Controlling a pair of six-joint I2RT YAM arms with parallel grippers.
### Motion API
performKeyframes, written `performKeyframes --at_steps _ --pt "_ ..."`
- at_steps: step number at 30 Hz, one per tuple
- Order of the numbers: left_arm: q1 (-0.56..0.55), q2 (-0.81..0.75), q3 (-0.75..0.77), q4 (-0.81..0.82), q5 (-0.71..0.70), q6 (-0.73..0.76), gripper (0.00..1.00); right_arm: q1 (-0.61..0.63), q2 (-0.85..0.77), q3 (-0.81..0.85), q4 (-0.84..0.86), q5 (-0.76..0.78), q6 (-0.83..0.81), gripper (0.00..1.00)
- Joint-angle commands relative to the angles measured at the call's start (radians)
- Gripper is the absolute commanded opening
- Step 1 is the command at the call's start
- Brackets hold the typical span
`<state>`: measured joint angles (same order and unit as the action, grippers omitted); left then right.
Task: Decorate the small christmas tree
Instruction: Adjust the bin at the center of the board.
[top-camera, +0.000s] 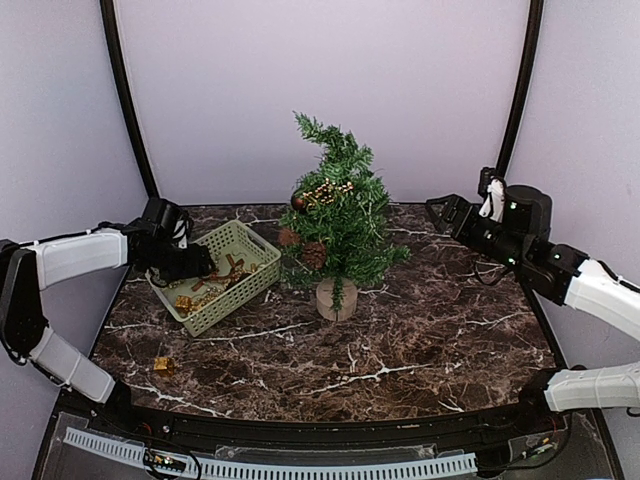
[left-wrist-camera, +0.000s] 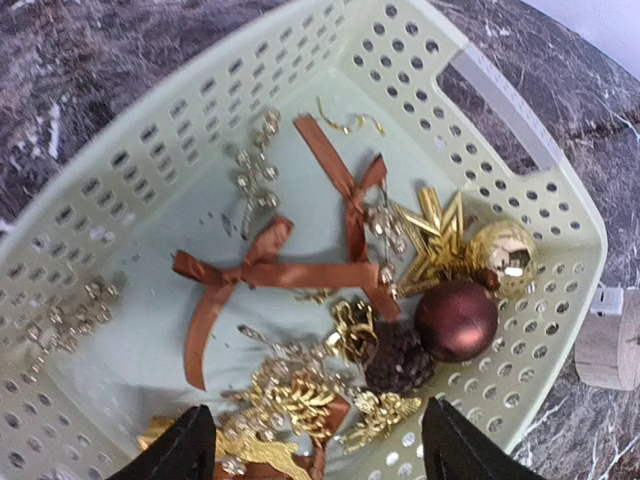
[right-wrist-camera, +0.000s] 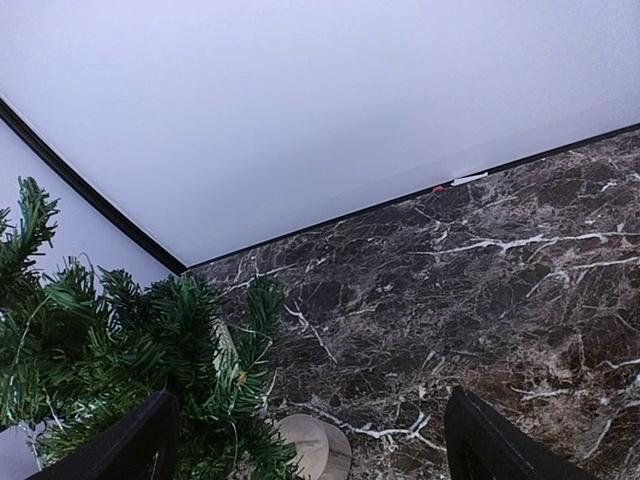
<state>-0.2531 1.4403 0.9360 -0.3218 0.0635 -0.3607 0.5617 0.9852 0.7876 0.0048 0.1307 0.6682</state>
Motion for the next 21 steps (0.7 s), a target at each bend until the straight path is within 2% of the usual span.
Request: performKeyframes --at_steps 1,6,11,21 --pt "-0.058 -0.03 -0.035 -0.083 0.05 -0.058 0.71 -0.006 -0.003 -0.017 0.046 -0.013 0.008 0.93" --pt "-0.097 -0.044 -0.078 -0.09 0.09 -0.096 0.6 -0.006 -0.021 -0.031 0.05 -0.014 0.015 0.93" --pt "-0.112 -0.091 -0.142 -0.048 0.199 -0.141 0.51 -0.006 -0.036 -0.035 0.042 -0.008 0.021 0.93" --pt "-0.144 -0.14 -0.233 0.097 0.327 -0.211 0.49 -0.007 -0.041 -0.04 0.055 -0.017 0.04 0.92"
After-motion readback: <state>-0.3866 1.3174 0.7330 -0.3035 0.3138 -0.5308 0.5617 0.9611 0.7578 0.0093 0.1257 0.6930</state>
